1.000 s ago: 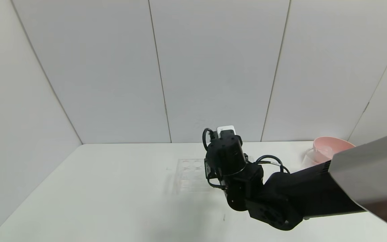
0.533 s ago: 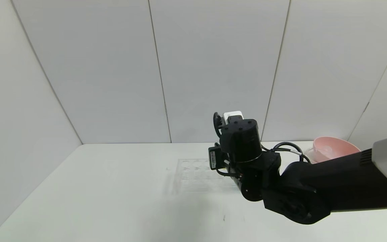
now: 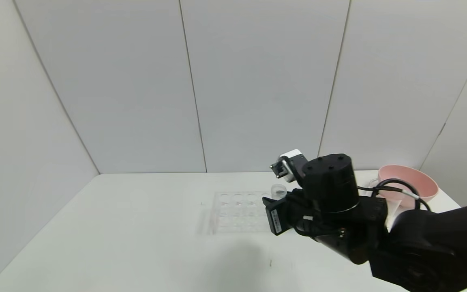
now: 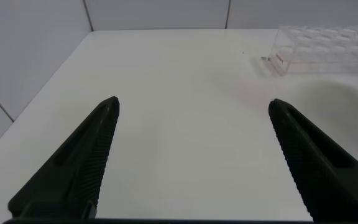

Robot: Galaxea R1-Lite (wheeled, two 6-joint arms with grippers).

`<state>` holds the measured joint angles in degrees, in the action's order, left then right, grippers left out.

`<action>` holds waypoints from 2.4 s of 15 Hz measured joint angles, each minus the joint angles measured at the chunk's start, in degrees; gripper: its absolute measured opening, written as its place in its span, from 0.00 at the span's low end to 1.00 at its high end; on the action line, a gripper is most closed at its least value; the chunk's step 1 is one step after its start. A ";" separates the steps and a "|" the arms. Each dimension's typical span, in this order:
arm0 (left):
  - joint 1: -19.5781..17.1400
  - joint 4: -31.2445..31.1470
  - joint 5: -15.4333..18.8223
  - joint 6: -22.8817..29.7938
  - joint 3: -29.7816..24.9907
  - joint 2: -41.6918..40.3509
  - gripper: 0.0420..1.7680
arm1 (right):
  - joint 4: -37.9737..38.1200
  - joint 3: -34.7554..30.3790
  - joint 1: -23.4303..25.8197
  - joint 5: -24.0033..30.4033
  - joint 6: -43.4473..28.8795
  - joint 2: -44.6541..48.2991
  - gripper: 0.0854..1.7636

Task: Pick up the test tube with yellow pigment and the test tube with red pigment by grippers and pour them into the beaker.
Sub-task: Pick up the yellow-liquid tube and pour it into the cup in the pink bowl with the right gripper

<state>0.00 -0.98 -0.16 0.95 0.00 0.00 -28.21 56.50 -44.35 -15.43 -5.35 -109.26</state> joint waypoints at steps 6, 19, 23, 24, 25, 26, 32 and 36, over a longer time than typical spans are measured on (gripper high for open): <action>0.00 0.00 0.02 -0.02 0.00 0.00 0.97 | 8.01 -11.17 14.51 26.10 12.98 14.47 0.28; 0.00 0.02 0.00 -0.02 0.00 0.00 0.97 | 43.12 -0.83 55.59 52.47 56.28 21.03 0.28; 0.00 0.00 0.00 0.00 0.00 0.00 0.97 | 43.14 1.66 60.39 51.44 67.04 17.04 0.28; 0.00 0.00 0.02 0.00 0.00 0.00 0.97 | 43.31 3.06 61.01 50.30 69.29 15.80 0.28; 0.00 0.00 0.02 0.00 0.00 0.00 0.97 | 43.56 4.57 61.36 49.40 70.77 14.62 0.28; 0.00 0.02 0.00 0.00 0.00 0.00 0.97 | 43.86 6.01 61.54 48.45 72.02 13.46 0.28; 0.00 0.00 0.00 0.00 0.00 0.00 0.97 | 59.73 17.20 60.55 39.95 78.73 8.78 0.28; 0.00 0.00 0.02 0.00 0.00 0.00 0.97 | 63.34 24.31 57.73 35.22 78.68 5.51 0.28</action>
<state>0.00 -0.98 -0.13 0.95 0.00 0.00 35.13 80.81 13.39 19.79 73.33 -103.75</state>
